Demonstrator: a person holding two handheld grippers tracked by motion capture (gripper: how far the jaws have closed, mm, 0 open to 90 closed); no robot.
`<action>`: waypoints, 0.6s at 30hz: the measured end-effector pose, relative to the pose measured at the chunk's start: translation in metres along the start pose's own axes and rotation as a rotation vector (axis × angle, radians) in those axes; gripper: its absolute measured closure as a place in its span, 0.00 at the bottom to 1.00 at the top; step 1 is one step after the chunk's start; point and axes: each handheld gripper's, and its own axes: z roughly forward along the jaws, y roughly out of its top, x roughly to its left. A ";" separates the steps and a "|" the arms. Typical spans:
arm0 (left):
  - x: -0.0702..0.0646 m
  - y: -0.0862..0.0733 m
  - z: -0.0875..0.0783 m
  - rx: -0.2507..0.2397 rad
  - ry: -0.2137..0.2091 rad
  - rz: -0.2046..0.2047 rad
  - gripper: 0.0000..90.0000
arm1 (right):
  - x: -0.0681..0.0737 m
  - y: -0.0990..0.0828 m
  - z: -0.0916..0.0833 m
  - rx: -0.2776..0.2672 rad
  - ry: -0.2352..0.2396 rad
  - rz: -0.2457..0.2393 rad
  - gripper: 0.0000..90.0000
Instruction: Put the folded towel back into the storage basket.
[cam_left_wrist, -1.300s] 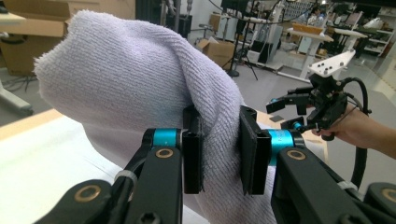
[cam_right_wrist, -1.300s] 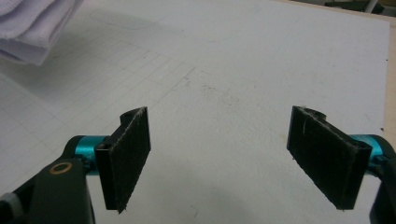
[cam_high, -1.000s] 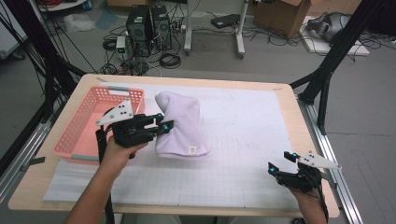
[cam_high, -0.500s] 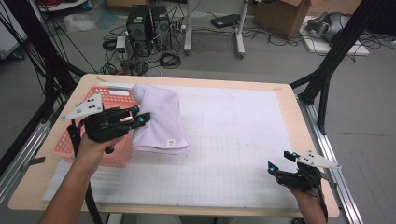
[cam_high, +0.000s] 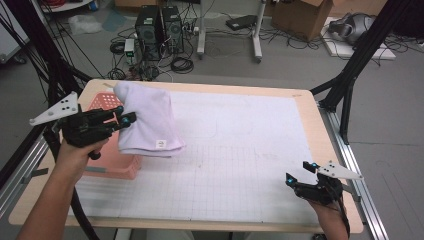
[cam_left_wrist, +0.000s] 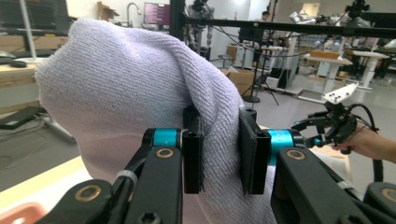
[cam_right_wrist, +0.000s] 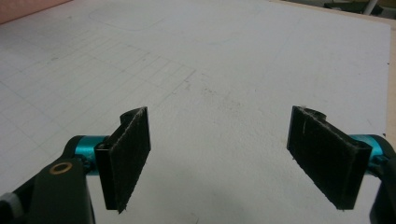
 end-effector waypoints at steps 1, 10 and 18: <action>0.003 0.001 -0.004 -0.005 0.006 0.000 0.82 | -0.001 0.000 0.000 -0.002 0.000 -0.003 0.23; 0.024 0.007 -0.034 -0.025 0.050 -0.003 0.82 | -0.004 0.000 -0.002 -0.007 -0.010 0.008 0.23; 0.046 0.009 -0.063 -0.036 0.099 -0.006 0.82 | -0.002 -0.001 0.000 0.002 -0.012 0.002 0.23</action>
